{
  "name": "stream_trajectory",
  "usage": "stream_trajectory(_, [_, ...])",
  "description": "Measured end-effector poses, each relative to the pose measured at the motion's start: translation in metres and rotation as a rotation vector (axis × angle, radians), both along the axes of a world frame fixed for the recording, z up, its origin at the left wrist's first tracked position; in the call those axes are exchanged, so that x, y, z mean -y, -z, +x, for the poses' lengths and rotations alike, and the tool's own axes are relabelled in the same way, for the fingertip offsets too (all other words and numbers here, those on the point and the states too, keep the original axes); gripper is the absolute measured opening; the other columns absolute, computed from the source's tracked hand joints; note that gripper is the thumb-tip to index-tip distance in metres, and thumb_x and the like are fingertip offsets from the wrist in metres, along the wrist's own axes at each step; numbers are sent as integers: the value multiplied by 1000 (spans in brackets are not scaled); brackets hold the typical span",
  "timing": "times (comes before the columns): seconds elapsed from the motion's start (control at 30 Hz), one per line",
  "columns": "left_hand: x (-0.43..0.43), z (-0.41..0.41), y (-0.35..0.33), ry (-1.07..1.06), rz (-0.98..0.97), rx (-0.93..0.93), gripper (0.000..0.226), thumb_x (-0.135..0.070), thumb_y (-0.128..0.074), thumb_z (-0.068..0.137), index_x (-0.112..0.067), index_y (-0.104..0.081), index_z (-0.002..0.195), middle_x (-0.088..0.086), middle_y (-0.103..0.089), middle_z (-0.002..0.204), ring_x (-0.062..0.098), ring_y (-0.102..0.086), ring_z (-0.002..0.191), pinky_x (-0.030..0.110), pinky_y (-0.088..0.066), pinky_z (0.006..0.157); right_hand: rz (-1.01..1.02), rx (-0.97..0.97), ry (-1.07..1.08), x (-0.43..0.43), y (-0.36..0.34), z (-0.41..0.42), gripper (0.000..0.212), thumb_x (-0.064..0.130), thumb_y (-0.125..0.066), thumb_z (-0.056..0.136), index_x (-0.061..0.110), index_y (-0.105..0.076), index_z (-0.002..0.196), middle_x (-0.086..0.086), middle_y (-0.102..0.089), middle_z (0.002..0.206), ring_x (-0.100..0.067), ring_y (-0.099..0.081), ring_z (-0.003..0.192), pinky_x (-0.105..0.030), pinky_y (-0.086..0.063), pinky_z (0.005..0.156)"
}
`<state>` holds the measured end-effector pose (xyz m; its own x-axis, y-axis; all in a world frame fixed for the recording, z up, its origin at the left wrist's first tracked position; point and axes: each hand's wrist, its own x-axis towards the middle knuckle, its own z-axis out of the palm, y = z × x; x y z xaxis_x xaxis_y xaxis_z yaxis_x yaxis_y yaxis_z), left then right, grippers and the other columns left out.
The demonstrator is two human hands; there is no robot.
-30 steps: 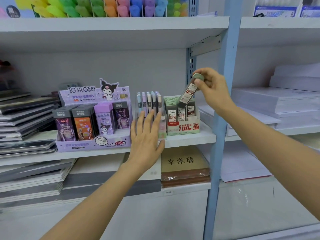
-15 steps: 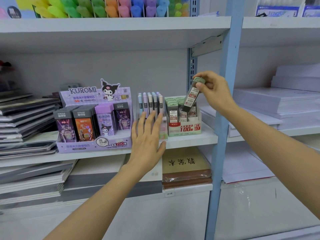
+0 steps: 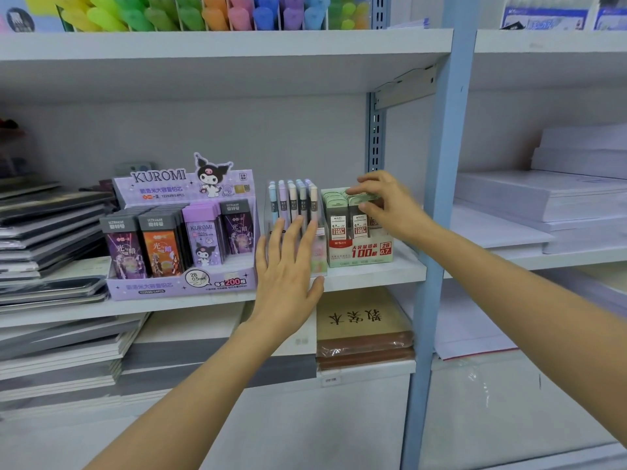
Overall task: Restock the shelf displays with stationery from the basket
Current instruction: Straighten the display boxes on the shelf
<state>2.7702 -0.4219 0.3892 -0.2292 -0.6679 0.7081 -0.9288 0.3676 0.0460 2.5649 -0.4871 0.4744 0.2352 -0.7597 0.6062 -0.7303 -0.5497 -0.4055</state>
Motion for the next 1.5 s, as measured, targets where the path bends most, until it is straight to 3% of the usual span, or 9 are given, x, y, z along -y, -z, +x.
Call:
stream_trajectory(0.23, [5,-2,2,-1,-11,4,82,-34,-54,92,-24,-4,156,1,-1,163,21,14,149,39,15,117,-106,-72,27,-1,21,-1,40,10,-55,95,13,-50,135,-4,-52,135,-19,-40,130,-35,-33,111])
stream_trajectory(0.4, [-1,2,1,15,-13,11,82,-33,-53,93,-23,-2,156,2,4,164,22,14,149,38,16,117,-81,-81,51,-9,25,2,51,24,-48,100,16,-34,148,-3,-31,155,-19,-21,144,-42,-20,119])
stream_trajectory(0.57, [-30,49,9,-104,-93,-36,71,-29,-63,88,-13,-31,150,12,-23,158,31,-10,148,54,-4,116,-328,106,-128,-42,29,34,40,21,-50,99,13,-48,138,-4,-44,145,-18,-35,137,-39,-27,115])
stream_trajectory(0.8, [-56,145,35,-359,-16,-112,65,-18,-62,89,-17,-36,149,12,-25,158,34,-10,148,59,-9,115,-202,-212,-364,-67,55,135,48,24,-53,98,17,-42,144,1,-42,149,-14,-34,139,-29,-21,116])
stream_trajectory(0.93, [-51,161,38,-305,28,-63,67,-22,-60,93,-24,-28,152,12,-24,158,33,-11,149,53,-12,117,-284,-490,-157,-54,65,174,34,20,-54,97,17,-56,131,1,-59,133,-18,-51,123,-31,-18,111])
stream_trajectory(1.13, [-40,159,27,-283,7,-42,59,-28,-59,93,-15,-40,147,20,-36,148,41,-34,134,55,-28,110,-309,-544,-40,-44,59,174,35,-3,-54,90,16,-63,119,0,-67,118,-19,-57,110,-26,-28,101])
stream_trajectory(1.3, [-25,187,-18,-225,-204,-229,60,-22,-55,96,-13,-32,150,16,-21,158,35,-15,147,50,-19,117,-217,-137,-257,-44,39,191,51,23,-51,98,20,-36,147,2,-34,154,-14,-31,141,-31,-23,113])
stream_trajectory(1.4, [-9,199,-42,-142,-151,-93,60,-26,-51,99,-17,-26,153,10,-16,161,30,-8,150,49,-13,119,-221,-109,-219,-26,21,216,63,20,-51,99,22,-19,153,4,-10,162,-14,-11,148,-26,-11,113])
stream_trajectory(1.5, [3,196,-48,-151,-91,6,55,-41,-45,99,-19,-37,149,6,-39,151,28,-27,143,50,-13,119,-121,-165,-152,-7,18,233,63,18,-49,99,15,-18,154,-2,-14,162,-17,-10,149,-29,-8,118])
